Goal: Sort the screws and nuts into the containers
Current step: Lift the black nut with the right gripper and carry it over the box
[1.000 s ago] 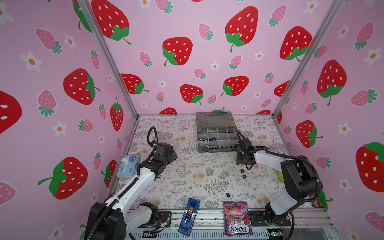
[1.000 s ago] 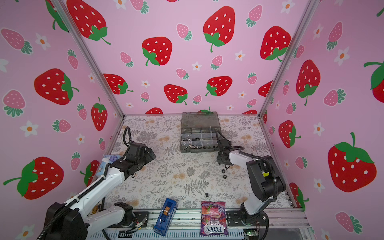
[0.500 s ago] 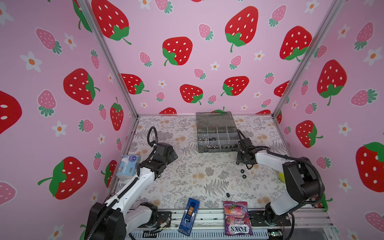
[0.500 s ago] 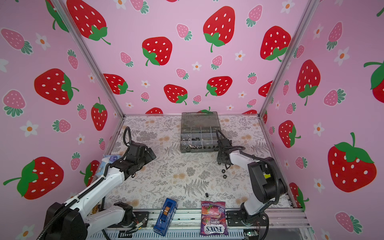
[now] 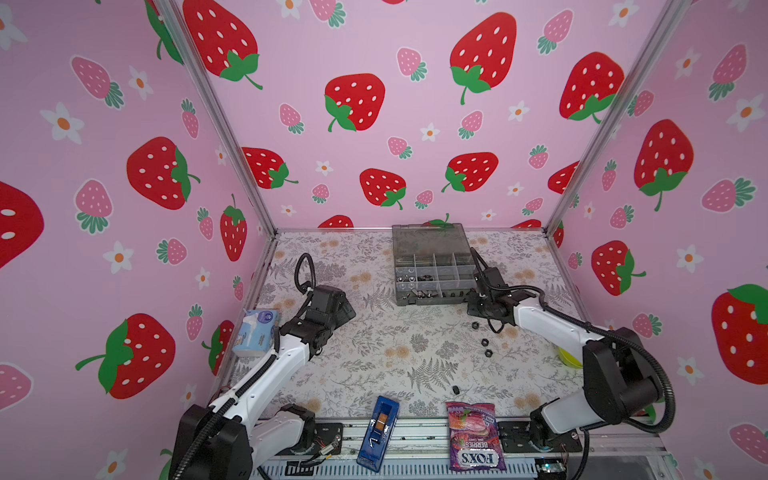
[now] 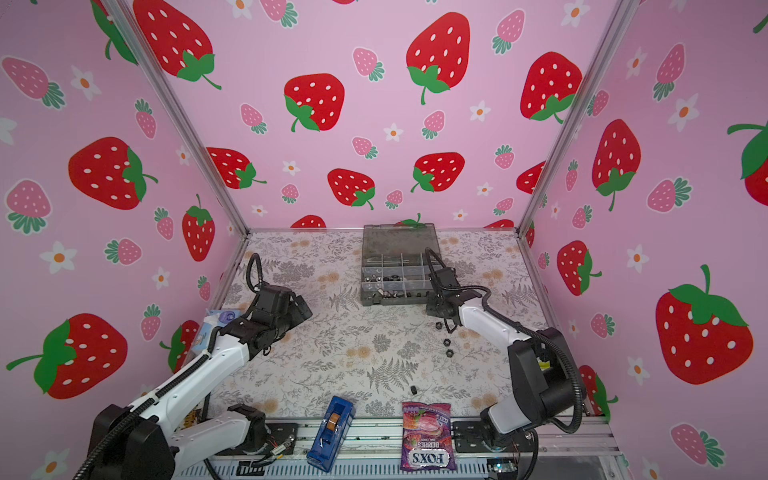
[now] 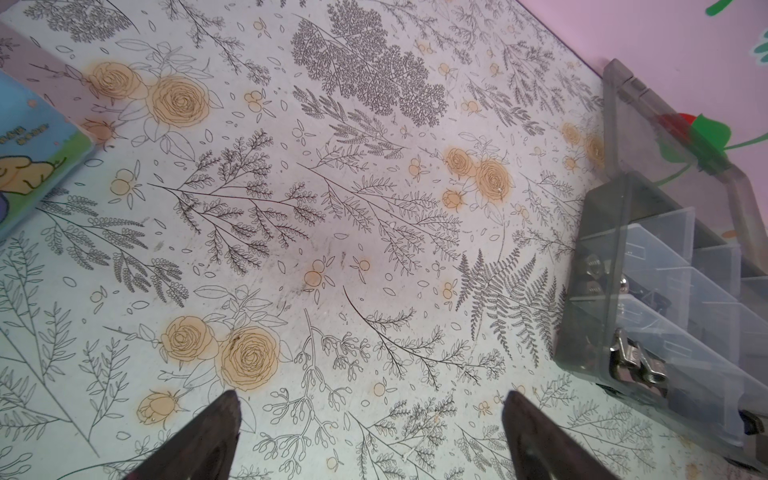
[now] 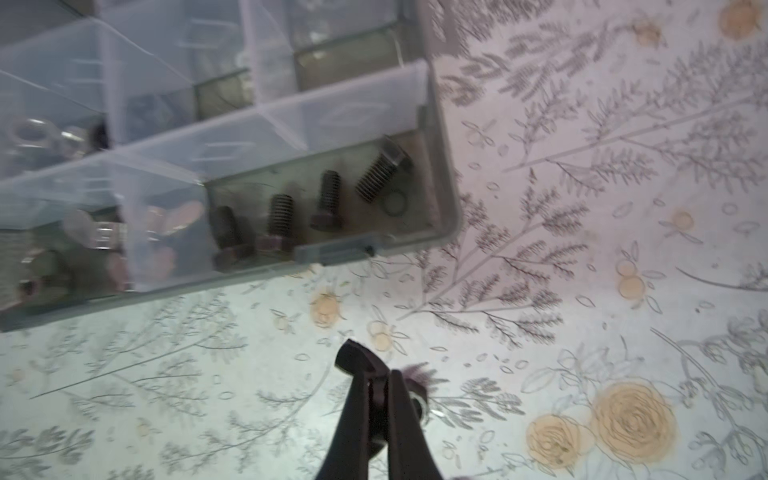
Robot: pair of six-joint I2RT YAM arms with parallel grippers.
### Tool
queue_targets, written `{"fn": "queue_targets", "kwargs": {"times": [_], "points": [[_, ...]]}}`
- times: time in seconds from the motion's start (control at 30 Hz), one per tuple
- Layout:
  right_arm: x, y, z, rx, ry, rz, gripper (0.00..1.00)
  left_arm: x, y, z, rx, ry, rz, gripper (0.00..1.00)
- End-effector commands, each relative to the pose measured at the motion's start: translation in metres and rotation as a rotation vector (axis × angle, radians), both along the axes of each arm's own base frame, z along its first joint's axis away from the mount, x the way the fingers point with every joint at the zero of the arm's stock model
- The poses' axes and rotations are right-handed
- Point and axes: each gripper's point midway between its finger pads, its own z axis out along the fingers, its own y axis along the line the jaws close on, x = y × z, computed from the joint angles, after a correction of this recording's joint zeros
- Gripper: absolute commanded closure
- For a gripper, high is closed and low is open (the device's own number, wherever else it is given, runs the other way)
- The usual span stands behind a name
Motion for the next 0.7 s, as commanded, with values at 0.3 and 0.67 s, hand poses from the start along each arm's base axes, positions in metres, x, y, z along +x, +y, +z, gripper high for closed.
{"fn": "queue_targets", "kwargs": {"times": [0.3,0.67], "points": [[0.063,0.09,0.035,-0.022,-0.117,0.196,1.0,0.001,0.003,0.004,-0.001,-0.005,0.017,0.01],[0.109,0.139,0.024,-0.014,-0.137,0.268,1.0,0.001,0.002,0.003,-0.002,-0.001,0.013,0.01]]}}
